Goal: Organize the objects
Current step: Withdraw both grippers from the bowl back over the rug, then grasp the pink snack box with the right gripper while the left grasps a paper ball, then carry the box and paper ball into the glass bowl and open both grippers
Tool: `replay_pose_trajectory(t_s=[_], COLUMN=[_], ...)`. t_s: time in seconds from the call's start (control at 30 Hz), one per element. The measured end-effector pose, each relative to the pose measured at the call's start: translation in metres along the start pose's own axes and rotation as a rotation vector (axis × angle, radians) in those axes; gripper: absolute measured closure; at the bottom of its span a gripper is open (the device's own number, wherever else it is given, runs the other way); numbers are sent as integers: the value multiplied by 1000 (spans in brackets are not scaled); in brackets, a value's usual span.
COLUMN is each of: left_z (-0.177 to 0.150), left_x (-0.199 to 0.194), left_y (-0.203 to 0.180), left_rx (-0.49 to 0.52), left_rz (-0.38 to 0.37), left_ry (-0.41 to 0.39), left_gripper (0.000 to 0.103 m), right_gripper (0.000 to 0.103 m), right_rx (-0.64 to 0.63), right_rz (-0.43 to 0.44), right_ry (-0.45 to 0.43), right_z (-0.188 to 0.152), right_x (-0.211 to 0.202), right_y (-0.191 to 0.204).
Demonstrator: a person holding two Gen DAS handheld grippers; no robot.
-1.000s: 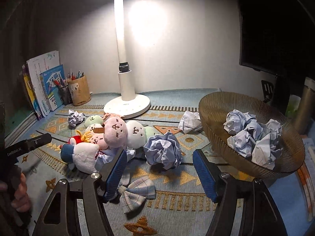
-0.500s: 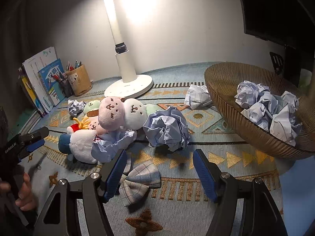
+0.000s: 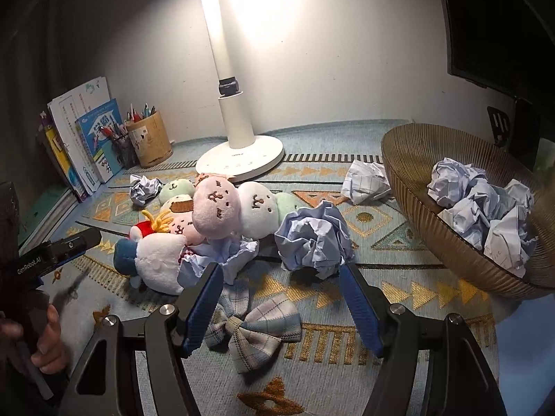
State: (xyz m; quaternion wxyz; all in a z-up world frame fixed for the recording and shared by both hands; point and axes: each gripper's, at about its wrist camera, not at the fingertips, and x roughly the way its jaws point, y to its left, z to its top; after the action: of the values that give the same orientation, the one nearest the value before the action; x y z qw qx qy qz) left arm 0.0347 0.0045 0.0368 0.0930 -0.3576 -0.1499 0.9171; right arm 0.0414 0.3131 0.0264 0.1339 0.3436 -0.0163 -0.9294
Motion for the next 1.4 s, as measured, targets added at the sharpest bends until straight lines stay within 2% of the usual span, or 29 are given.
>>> replay_pose_trajectory(t_s=[0.13, 0.23, 0.4, 0.53, 0.63, 0.8, 1.03, 1.1, 1.17, 1.27, 1.4], left_z=[34, 67, 100, 108, 106, 99, 98, 97, 95, 95, 96], left_x=[-11, -2, 50, 88, 102, 110, 113, 119, 123, 122, 115], left_y=[3, 14, 28, 40, 45, 52, 41, 40, 40, 43, 44], left_rx=[5, -12, 22, 17, 19, -2, 59, 68, 76, 67, 62], left_rz=[50, 63, 96, 88, 74, 39, 48, 61, 66, 60, 52], left_ry=[-17, 2, 31, 95, 114, 134, 131, 147, 166, 157, 129], left_gripper=[3, 3, 3, 5, 6, 8, 18, 25, 44, 59, 60], right_gripper=[35, 35, 35, 35, 35, 35, 37, 40, 46, 47, 48], right_rx=[-33, -29, 114, 236, 300, 343, 274, 247, 211, 148, 163], right_rz=[56, 64, 120, 127, 121, 97, -12, -42, -69, -94, -44], right_ry=[6, 37, 239, 408, 476, 516, 512, 498, 486, 455, 416], right_z=[40, 78, 125, 129, 128, 131, 130, 129, 127, 124, 126], right_x=[3, 17, 84, 141, 168, 196, 215, 218, 220, 217, 206], right_y=[26, 43, 55, 61, 65, 73, 91, 93, 98, 107, 102])
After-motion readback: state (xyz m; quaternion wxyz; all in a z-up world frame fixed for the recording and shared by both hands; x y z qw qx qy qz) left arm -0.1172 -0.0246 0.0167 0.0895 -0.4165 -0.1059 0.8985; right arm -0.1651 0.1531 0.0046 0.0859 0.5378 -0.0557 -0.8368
